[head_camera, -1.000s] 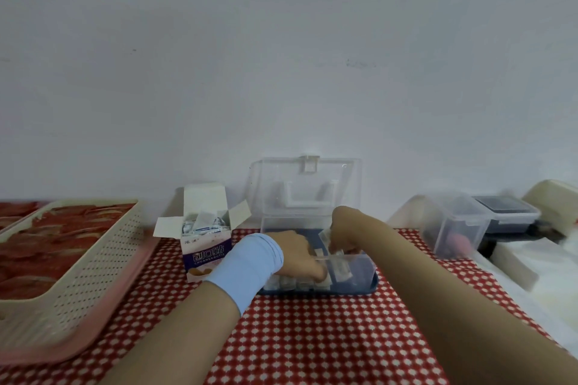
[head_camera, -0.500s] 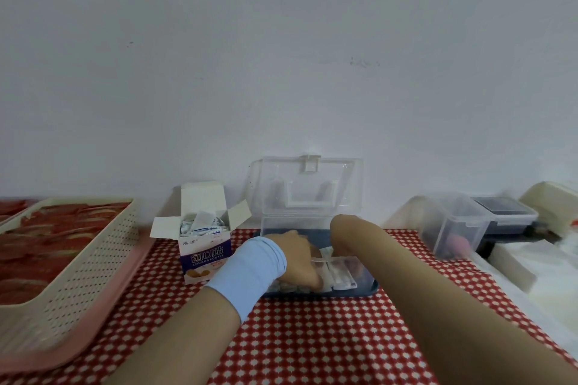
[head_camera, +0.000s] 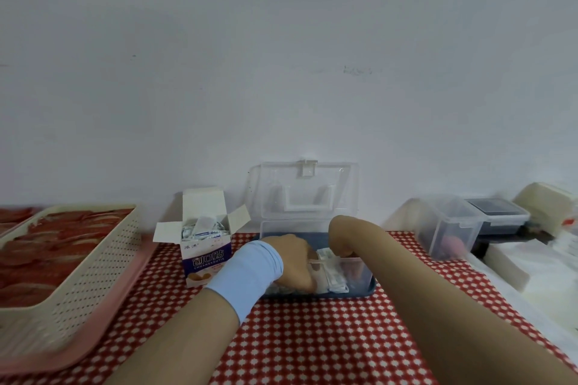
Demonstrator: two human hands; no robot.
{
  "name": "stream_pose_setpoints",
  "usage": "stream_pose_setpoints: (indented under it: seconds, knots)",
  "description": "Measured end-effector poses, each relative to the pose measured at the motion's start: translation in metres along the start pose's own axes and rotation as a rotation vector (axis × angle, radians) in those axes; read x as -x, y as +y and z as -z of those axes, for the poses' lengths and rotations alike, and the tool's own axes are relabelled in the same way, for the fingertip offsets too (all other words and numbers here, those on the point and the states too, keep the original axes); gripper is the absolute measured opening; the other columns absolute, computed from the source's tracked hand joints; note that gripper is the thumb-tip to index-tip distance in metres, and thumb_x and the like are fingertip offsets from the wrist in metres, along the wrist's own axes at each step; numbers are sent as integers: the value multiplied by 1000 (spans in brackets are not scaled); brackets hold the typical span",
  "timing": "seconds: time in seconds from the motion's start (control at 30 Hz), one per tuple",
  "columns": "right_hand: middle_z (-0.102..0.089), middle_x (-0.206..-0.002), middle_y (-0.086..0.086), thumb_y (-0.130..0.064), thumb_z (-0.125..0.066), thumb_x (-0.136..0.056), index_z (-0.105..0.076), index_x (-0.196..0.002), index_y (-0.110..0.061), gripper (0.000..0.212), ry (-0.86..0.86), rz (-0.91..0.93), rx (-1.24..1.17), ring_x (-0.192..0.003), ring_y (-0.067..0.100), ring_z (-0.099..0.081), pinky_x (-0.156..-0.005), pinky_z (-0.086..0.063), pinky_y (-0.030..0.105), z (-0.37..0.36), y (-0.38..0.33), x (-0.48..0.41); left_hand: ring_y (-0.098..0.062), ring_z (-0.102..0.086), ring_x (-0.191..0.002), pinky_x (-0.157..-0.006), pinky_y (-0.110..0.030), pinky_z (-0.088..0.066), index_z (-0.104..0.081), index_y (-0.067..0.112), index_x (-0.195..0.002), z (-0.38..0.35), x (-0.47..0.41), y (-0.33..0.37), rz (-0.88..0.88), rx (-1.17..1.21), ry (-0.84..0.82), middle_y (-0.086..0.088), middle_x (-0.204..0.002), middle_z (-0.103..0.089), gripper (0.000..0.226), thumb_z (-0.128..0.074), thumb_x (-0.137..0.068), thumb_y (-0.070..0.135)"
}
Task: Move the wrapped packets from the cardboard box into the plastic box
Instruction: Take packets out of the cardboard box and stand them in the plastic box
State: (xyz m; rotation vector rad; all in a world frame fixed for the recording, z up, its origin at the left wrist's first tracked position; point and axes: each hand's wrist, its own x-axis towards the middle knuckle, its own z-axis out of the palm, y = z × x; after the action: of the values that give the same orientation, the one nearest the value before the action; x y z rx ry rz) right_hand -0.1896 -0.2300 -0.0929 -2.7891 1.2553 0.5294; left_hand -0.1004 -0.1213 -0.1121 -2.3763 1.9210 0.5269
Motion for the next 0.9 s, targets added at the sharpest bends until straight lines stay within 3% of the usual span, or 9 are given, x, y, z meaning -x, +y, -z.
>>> stream_pose_setpoints:
  seconds: [0.07,0.13,0.27,0.4,0.47,0.57,0.63,0.73,0.9]
  knots:
    - [-52,-79,8,-4,-57,-95,-60,-88,1,9,29,-8,-66,-69,18,-53,-79,-48,26,9,2,6,-21,-61,-103,-87,-35,-52,-63,32,-124,9,8,-4,-22,-31,44,6,-120,-61,52,-63,-76,51]
    - [-66,-79,10,-3,-56,-96,-61,-83,-2,14,71,-12,-213,-60,17,-61,-72,-57,30,20,8,9,-19,-57,-111,-93,-35,-48,-57,34,-134,21,19,-12,-57,-18,129,8,-132,-57,57,-60,-80,53]
    - [-76,-86,17,-1,-50,-91,-69,-95,3,19,297,14,-520,-68,29,-75,-68,-64,47,41,4,16,-8,-56,-113,-98,-26,-42,-64,30,-125,44,53,-42,-24,339,405,11,-126,-60,33,-58,-93,33]
    - [-75,-97,1,-9,-53,-95,-73,-103,-14,22,477,306,-716,-83,16,-71,-80,-59,33,52,-29,35,4,-54,-87,-72,-12,-37,-67,30,-106,48,82,-87,143,400,829,15,-103,-62,20,-53,-98,18]
    - [-75,-104,-2,-10,-55,-97,-73,-110,-18,23,476,440,-753,-91,11,-68,-87,-55,27,53,-50,42,-3,-56,-86,-76,-19,-42,-65,31,-100,42,91,-109,266,375,911,10,-103,-63,21,-54,-96,13]
    - [-73,-113,-4,-15,-58,-98,-75,-111,-19,22,497,546,-694,-104,10,-65,-96,-50,24,49,-82,37,-19,-59,-106,-97,-35,-46,-66,31,-101,27,99,-132,393,310,853,-1,-121,-64,20,-56,-93,15]
    - [-73,-115,-4,-16,-56,-99,-75,-111,-20,23,509,583,-656,-106,11,-64,-96,-49,23,47,-99,31,-19,-55,-119,-105,-32,-40,-67,28,-116,18,104,-136,426,282,771,1,-133,-58,24,-55,-96,22]
    - [-73,-117,-1,-13,-56,-99,-75,-115,-17,24,496,619,-586,-106,11,-65,-89,-45,16,45,-120,22,-14,-53,-122,-96,-22,-35,-63,28,-128,10,104,-140,433,302,733,4,-137,-54,31,-55,-97,30]
    - [-70,-120,-8,-21,-62,-96,-69,-124,-26,29,463,585,-253,-107,12,-64,-98,-50,31,46,-146,3,-16,-52,-122,-99,-25,-37,-65,30,-127,8,103,-154,425,327,738,3,-134,-55,32,-59,-95,34]
